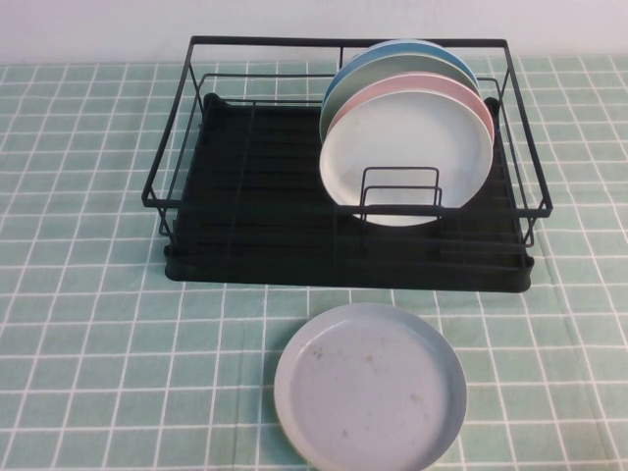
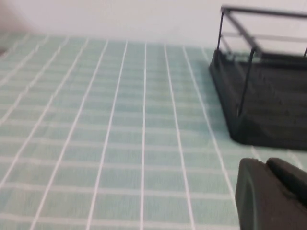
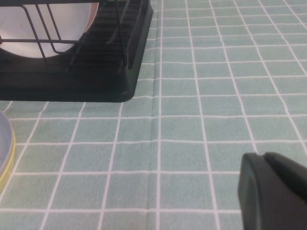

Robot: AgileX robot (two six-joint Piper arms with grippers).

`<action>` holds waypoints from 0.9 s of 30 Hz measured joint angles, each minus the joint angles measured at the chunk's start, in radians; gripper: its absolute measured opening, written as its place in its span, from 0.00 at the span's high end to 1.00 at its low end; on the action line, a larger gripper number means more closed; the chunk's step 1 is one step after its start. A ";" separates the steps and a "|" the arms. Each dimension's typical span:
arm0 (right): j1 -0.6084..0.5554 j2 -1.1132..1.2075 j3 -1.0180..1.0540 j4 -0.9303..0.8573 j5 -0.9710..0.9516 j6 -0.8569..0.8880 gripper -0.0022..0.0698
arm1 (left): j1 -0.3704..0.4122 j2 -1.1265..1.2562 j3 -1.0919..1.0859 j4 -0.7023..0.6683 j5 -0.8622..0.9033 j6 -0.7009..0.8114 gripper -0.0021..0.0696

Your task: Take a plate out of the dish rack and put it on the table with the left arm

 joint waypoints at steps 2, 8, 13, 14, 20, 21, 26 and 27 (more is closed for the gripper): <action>0.000 0.000 0.000 0.000 0.000 0.000 1.00 | 0.007 0.000 0.000 0.006 0.048 -0.004 0.97; 0.000 0.000 0.000 0.000 0.000 0.000 1.00 | -0.030 0.000 0.000 0.036 0.153 -0.006 0.97; 0.000 0.000 0.000 0.000 0.000 0.000 1.00 | -0.054 0.000 0.000 0.040 0.153 0.000 0.97; 0.000 0.000 0.000 0.000 0.000 0.000 1.00 | -0.054 0.000 0.000 0.040 0.153 0.003 0.97; 0.000 0.000 0.000 0.000 0.000 0.000 1.00 | -0.054 0.000 0.000 0.041 0.155 0.003 0.97; 0.000 0.000 0.000 0.000 0.000 0.000 1.00 | -0.054 0.000 0.000 0.041 0.155 0.003 0.97; 0.000 0.000 0.000 0.000 0.000 0.000 1.00 | -0.054 0.000 0.000 0.041 0.155 0.003 0.97; 0.000 0.000 0.000 0.000 0.000 0.000 1.00 | -0.054 0.000 0.000 0.041 0.155 0.003 0.97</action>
